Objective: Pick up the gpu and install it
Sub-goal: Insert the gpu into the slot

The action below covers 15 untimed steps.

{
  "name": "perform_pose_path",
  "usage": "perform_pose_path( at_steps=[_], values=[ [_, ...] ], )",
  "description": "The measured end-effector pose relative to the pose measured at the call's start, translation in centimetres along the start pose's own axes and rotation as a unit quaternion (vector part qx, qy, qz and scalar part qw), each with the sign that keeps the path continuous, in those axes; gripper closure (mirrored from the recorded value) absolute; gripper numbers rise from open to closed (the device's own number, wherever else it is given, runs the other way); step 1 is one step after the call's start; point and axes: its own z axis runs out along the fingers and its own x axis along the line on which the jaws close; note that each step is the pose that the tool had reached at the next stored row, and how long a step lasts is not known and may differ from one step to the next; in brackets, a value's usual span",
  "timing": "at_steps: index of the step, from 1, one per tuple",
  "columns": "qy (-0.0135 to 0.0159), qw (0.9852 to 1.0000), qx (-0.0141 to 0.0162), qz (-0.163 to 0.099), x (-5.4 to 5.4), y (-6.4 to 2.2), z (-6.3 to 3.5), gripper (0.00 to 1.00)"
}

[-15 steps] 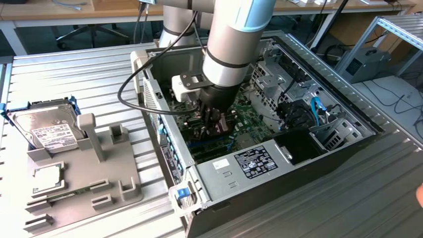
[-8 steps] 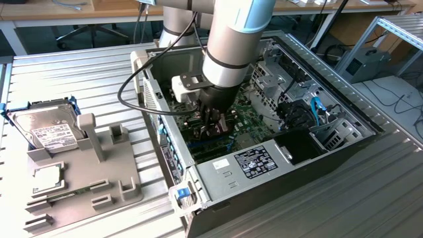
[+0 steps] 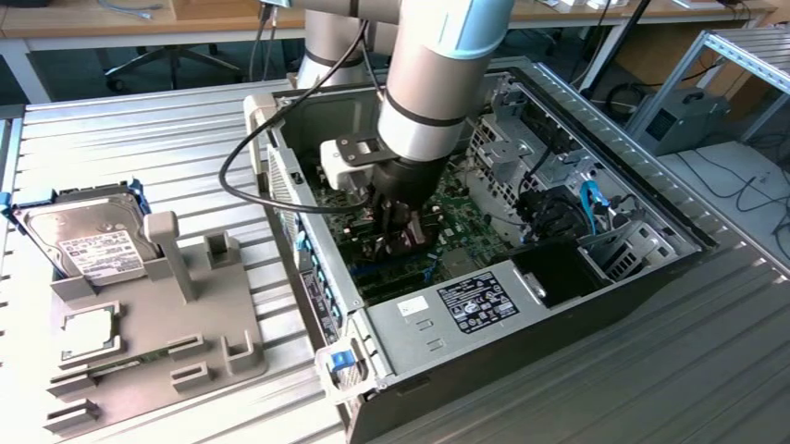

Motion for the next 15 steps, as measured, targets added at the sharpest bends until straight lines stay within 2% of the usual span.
perform_pose_path(
  at_steps=[9, 15],
  values=[
    [0.0002, 1.0000, 0.0000, 0.000, -0.8, 0.07, -1.61, 0.60],
    [0.0002, 1.0000, -0.0001, 0.000, -1.6, 0.12, -2.35, 0.60]
  ],
)
